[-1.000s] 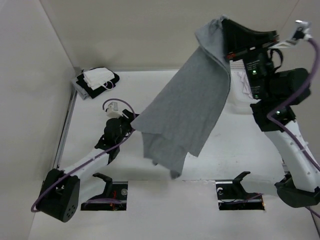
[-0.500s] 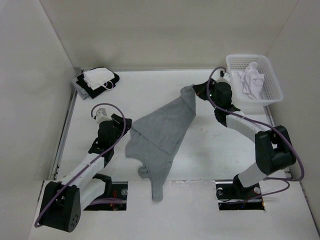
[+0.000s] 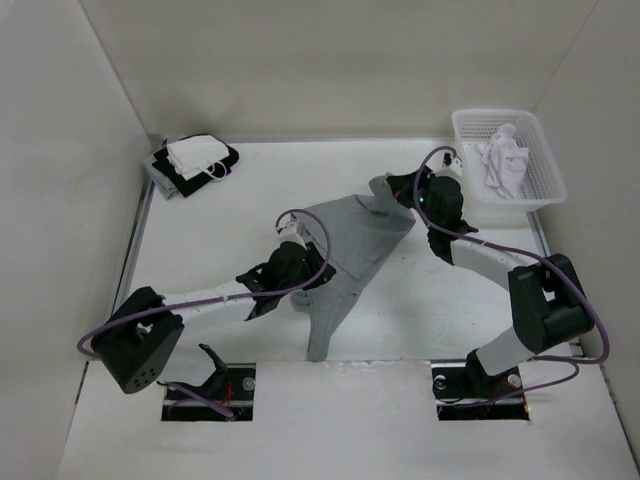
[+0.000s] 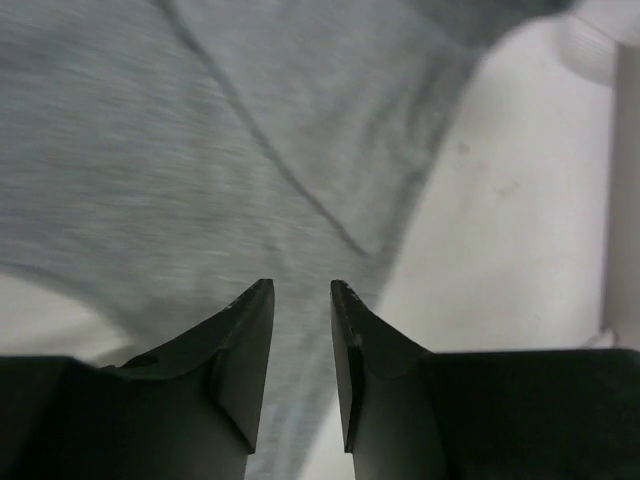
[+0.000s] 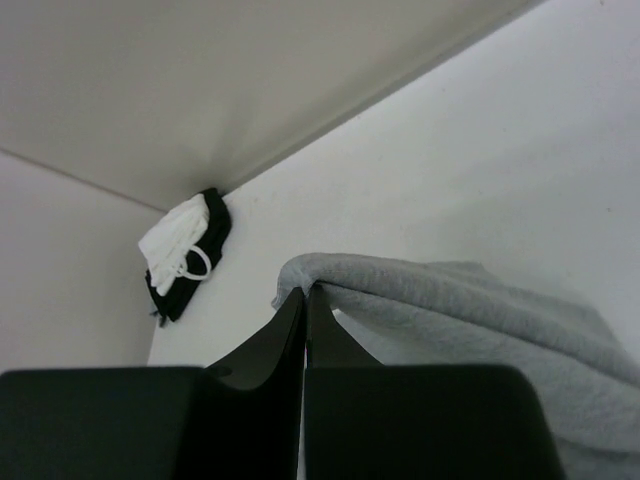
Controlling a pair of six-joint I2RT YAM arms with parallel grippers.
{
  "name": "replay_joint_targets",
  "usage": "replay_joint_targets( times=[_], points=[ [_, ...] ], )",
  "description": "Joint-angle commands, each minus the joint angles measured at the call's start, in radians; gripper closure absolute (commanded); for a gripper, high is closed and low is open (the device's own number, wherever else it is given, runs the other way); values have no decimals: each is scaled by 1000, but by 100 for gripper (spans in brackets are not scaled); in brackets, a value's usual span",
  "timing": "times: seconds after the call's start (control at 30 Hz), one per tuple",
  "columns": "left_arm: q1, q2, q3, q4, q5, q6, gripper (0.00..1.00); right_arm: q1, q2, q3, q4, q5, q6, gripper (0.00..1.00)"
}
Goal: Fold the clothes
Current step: Flatten the tank top out
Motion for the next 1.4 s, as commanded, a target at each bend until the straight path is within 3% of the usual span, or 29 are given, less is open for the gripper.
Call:
replay_joint_targets(
  times=[0.0, 0.3, 0.4, 0.87, 1.1, 1.37],
  points=[
    [-122, 62, 95, 108, 2, -151, 75, 12, -60, -84, 104, 71, 9, 100],
    [-190, 421, 290, 148, -64, -351, 78, -1, -210, -307, 172, 109, 41, 100],
    [-188, 463, 300, 150, -72, -395, 79, -14, -244, -341, 172, 105, 38, 100],
    [-252, 374, 143, 257, -257, -509, 74, -51, -250, -392, 221, 33, 38, 100],
    [-256, 354, 109, 342, -274, -497, 74, -46, -233, -389, 230, 30, 39, 100],
    [-231, 440, 138, 337, -202, -540, 76, -51, -242, -391, 228, 28, 39, 99]
  ],
)
